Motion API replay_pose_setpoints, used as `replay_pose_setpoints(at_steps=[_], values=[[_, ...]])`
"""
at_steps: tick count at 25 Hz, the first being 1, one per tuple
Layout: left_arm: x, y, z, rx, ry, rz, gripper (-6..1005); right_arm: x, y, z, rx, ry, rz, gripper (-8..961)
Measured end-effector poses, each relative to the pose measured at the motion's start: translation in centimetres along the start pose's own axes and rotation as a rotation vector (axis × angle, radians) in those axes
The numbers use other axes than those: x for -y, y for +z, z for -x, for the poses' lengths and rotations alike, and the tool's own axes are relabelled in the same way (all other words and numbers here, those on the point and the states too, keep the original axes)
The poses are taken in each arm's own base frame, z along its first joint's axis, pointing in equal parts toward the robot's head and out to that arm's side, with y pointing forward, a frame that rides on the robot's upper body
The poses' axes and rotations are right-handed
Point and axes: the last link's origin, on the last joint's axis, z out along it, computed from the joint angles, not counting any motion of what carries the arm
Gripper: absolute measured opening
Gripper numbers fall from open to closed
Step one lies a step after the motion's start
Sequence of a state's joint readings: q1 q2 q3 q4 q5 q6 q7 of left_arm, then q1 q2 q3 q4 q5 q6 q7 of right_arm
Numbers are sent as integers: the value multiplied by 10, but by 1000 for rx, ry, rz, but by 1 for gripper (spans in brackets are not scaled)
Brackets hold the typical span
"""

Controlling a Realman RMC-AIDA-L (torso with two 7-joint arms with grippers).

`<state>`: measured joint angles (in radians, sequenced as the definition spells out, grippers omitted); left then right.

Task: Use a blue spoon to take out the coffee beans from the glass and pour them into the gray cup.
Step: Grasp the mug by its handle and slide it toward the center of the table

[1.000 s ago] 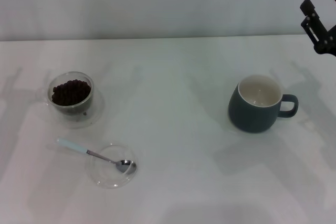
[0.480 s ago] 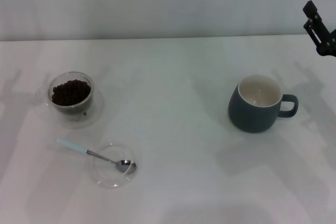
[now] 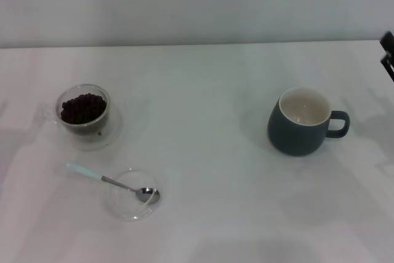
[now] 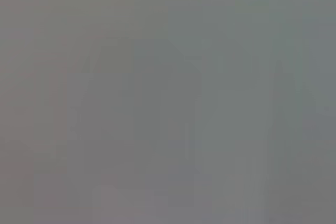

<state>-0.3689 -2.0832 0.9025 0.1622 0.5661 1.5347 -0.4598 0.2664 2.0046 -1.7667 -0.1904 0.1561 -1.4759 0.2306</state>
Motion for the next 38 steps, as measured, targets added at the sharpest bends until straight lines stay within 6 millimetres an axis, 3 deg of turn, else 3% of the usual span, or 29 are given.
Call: replay_pose_setpoints(at_steps=[17, 38], values=[[-1, -20, 5, 53, -24, 25, 773, -17, -49, -36, -260, 57, 108, 678], [-5, -25, 3, 33, -31, 39, 774, -20, -33, -65, -458, 12, 105, 677]])
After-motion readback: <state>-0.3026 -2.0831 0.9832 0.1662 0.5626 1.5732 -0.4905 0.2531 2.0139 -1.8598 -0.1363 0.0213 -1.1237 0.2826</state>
